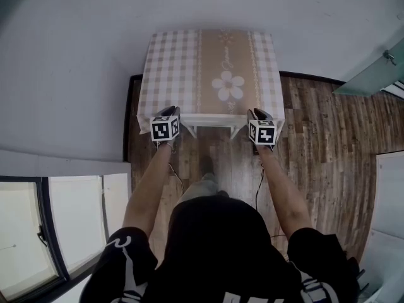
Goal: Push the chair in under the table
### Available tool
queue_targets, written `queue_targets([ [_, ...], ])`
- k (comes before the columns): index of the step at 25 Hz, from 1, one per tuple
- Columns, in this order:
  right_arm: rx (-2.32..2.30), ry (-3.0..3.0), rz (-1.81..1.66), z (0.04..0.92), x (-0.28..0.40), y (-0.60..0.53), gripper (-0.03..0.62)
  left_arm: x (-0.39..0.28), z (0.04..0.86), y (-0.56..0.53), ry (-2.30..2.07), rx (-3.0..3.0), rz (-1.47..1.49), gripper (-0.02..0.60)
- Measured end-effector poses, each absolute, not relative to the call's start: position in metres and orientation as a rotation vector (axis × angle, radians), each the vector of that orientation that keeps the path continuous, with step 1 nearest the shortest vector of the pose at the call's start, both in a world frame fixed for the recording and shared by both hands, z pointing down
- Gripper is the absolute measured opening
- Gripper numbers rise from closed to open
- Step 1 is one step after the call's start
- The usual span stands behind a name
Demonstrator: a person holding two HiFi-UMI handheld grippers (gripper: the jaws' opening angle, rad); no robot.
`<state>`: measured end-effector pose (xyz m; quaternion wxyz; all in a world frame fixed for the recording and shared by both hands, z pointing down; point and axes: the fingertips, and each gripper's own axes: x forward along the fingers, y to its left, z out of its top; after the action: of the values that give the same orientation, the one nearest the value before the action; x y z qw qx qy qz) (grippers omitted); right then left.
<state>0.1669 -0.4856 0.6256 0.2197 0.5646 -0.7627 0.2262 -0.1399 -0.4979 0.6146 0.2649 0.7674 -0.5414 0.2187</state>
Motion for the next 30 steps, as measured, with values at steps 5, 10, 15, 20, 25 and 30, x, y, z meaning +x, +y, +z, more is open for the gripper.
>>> queue_targets([
  [5, 1.589, -2.172, 0.548, 0.591, 0.161, -0.485, 0.083, -0.139, 0.59, -0.496, -1.511, 2.094, 0.562, 0.045],
  [10, 1.611, -2.228, 0.504, 0.562, 0.156, -0.482, 0.074, -0.135, 0.563, -0.493, -1.54, 2.148, 0.51, 0.032],
  [15, 1.629, -2.268, 0.458, 0.542, 0.151, -0.467, 0.06, -0.13, 0.541, -0.48, -1.544, 2.205, 0.451, 0.026],
  [20, 1.625, -2.295, 0.422, 0.528, 0.146, -0.456, 0.04, -0.125, 0.526, -0.466, -1.527, 2.252, 0.402, 0.026],
  [25, 1.625, -2.333, 0.389, 0.51, 0.141, -0.445, 0.02, -0.127, 0.52, -0.452, -1.531, 2.274, 0.38, 0.025],
  [30, 1.619, -2.349, 0.351, 0.5, 0.137, -0.435, 0.012, -0.13, 0.514, -0.44, -1.543, 2.281, 0.359, 0.025],
])
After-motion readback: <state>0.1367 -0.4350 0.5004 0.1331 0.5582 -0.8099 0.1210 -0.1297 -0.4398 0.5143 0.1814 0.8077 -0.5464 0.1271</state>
